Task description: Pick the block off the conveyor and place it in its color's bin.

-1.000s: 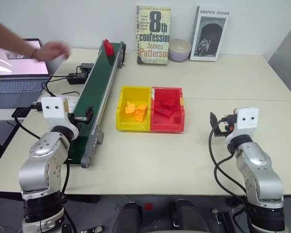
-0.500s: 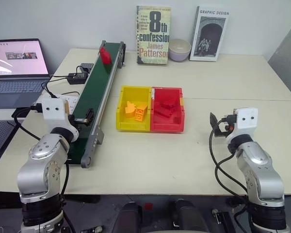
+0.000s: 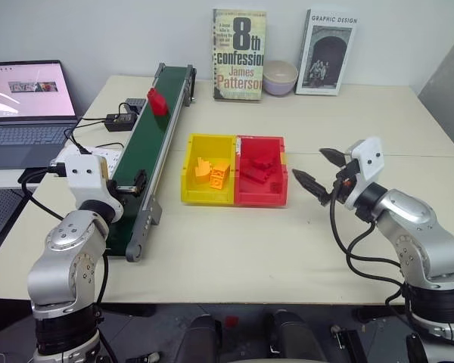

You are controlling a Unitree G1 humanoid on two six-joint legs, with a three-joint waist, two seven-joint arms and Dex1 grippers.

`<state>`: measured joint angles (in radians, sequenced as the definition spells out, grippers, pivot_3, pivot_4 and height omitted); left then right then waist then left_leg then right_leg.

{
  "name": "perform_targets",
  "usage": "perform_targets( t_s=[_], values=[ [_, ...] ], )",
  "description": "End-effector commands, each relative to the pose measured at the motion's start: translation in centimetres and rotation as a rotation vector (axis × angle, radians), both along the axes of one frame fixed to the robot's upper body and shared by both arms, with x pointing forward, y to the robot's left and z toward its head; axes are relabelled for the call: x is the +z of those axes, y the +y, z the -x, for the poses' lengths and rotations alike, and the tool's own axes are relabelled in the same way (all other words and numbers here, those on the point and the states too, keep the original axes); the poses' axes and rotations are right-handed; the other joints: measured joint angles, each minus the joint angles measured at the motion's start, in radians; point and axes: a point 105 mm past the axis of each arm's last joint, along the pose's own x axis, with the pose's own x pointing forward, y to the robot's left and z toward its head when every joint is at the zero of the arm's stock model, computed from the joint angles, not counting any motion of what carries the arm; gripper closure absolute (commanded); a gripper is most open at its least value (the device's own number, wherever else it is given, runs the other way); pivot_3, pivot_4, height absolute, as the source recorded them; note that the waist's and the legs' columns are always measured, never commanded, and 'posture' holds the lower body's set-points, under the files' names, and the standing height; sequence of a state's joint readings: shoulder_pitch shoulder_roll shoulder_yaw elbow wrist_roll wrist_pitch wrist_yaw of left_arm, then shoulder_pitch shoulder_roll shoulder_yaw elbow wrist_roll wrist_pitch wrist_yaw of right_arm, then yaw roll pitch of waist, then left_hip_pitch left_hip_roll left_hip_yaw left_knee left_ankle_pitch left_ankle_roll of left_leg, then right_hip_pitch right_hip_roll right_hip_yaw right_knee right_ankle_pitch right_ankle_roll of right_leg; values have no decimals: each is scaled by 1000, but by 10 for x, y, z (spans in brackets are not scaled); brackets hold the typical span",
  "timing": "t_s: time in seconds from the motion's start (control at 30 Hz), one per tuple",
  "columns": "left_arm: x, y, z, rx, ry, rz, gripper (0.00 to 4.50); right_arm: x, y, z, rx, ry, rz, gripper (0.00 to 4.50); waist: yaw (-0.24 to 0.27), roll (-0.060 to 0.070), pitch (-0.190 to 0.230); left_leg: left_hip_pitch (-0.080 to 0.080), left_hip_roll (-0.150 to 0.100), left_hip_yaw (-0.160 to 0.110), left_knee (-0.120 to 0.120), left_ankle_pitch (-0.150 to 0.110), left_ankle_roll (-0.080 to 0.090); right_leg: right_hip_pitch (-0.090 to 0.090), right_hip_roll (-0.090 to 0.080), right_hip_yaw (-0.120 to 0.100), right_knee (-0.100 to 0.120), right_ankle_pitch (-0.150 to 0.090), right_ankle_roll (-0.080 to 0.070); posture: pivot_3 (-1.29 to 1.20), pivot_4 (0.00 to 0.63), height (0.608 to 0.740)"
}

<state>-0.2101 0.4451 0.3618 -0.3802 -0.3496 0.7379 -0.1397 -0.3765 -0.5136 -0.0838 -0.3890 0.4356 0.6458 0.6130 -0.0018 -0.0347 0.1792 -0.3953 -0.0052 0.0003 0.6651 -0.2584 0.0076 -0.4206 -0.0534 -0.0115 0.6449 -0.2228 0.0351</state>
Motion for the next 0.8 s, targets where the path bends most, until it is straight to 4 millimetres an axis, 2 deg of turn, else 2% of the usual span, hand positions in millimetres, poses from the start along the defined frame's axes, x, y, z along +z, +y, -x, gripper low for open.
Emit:
perform_targets(
  t_s=[0.03,0.17,0.3,0.5,0.8],
  values=[
    [13,-3,-5,-12,-54,-6,71,23,27,20,274,6,-11,0,0,0,0,0,0,0,0,0,0,0,0,0,0,0,0,0,150,740],
    [14,-5,-11,-26,-60,5,71,33,45,35,440,26,-6,0,0,0,0,0,0,0,0,0,0,0,0,0,0,0,0,0,150,740],
    [15,-8,-17,-53,-58,8,71,38,54,45,505,37,-9,0,2,0,0,-1,0,-1,0,0,0,0,-1,-1,0,0,0,0,150,740],
    [16,-9,-20,-67,-58,7,71,45,58,47,503,30,-25,0,2,0,0,-1,0,-1,0,0,0,-1,-2,0,-1,0,0,0,150,740],
    [18,-5,-24,-54,-64,8,71,38,53,46,467,30,-30,0,2,0,0,-2,0,-1,0,0,0,-1,-3,0,-1,0,0,0,150,740]
  ],
)
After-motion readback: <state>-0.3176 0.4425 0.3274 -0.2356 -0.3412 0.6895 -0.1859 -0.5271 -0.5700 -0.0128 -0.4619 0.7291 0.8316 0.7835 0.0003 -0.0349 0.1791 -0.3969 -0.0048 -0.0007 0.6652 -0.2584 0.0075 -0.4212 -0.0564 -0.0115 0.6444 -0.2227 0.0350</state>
